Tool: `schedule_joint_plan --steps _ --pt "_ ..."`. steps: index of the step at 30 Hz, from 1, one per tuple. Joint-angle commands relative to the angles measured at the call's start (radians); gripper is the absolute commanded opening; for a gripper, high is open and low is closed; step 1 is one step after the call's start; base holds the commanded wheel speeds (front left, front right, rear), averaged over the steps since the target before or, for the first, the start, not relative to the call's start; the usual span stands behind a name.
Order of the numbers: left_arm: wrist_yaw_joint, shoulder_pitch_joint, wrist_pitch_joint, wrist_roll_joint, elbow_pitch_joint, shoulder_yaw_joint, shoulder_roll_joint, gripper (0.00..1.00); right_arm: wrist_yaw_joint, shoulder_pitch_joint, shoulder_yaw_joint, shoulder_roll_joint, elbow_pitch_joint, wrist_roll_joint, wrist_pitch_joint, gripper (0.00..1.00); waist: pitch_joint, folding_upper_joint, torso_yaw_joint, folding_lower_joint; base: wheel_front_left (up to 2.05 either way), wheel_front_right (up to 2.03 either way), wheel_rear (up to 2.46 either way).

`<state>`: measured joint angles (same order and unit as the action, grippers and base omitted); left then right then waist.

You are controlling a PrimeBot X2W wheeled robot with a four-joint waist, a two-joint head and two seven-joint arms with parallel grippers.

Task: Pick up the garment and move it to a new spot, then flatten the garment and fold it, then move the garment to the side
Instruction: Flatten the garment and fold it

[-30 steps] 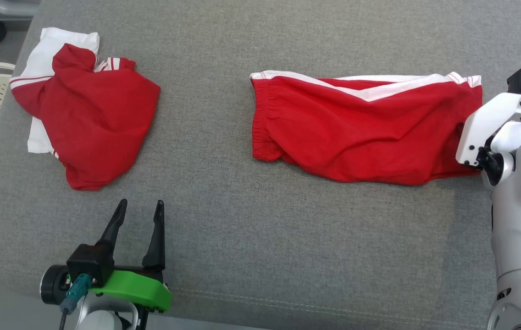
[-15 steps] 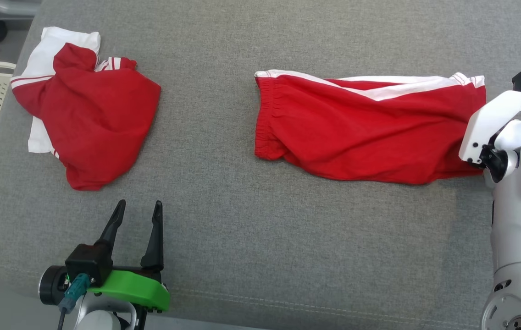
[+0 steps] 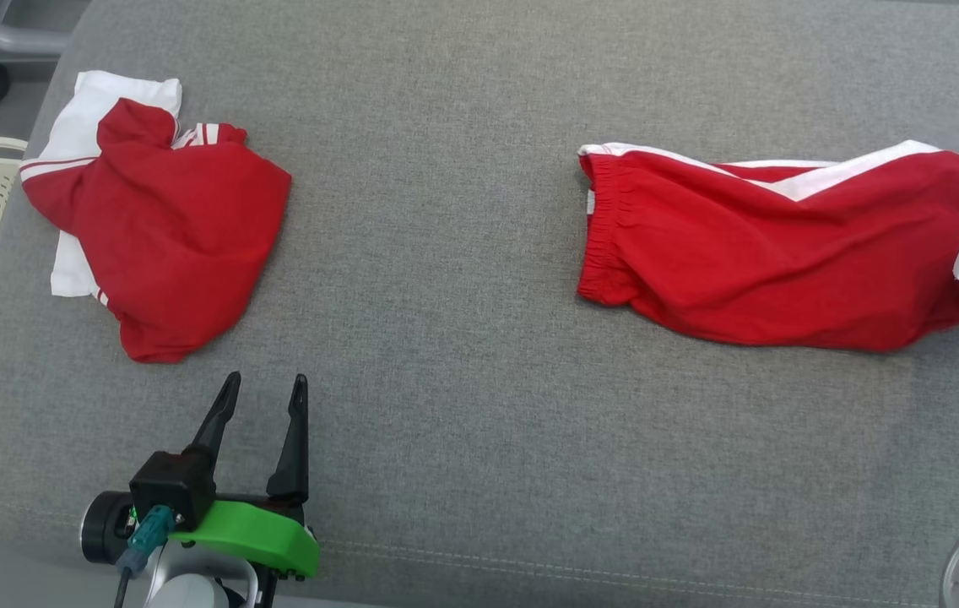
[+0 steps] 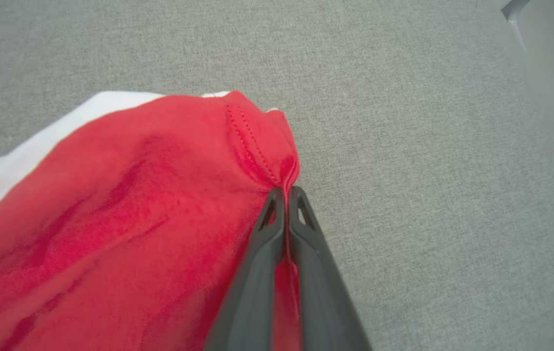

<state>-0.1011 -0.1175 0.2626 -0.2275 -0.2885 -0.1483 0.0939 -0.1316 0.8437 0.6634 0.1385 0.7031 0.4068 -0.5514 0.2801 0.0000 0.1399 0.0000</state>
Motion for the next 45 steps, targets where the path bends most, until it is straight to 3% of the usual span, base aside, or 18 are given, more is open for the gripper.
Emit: schedule_joint_plan --steps 1,10,25,32,45 --pt "-0.002 -0.002 0.004 0.001 0.000 0.001 0.001 1.00 0.002 -0.009 0.001 0.007 -0.007 0.008 0.006 0.00 -0.011 0.0000 -0.001 0.0000 0.00 0.00 0.00" --pt "0.007 0.030 0.003 -0.002 -0.003 0.010 0.003 1.00 0.002 -0.021 -0.114 -0.030 -0.036 -0.042 -0.032 0.00 -0.078 0.0000 -0.014 0.0000 0.00 0.00 0.00" --pt "-0.001 0.031 0.003 -0.016 -0.018 -0.017 -0.010 1.00 0.002 0.012 -0.539 -0.086 0.014 -0.290 -0.088 0.00 -0.098 0.0000 0.022 0.0000 0.00 0.00 0.00" --pt "-0.004 0.017 0.003 -0.025 -0.031 -0.028 -0.020 1.00 0.002 0.041 -0.742 -0.087 0.072 -0.493 -0.100 0.00 -0.089 0.0000 0.075 0.0000 0.00 0.00 0.00" --pt "-0.009 0.024 0.003 -0.026 -0.041 -0.029 -0.031 1.00 0.002 0.042 -0.862 -0.087 0.126 -0.579 -0.077 0.00 -0.093 0.0000 0.112 0.0000 0.00 0.00 0.00"
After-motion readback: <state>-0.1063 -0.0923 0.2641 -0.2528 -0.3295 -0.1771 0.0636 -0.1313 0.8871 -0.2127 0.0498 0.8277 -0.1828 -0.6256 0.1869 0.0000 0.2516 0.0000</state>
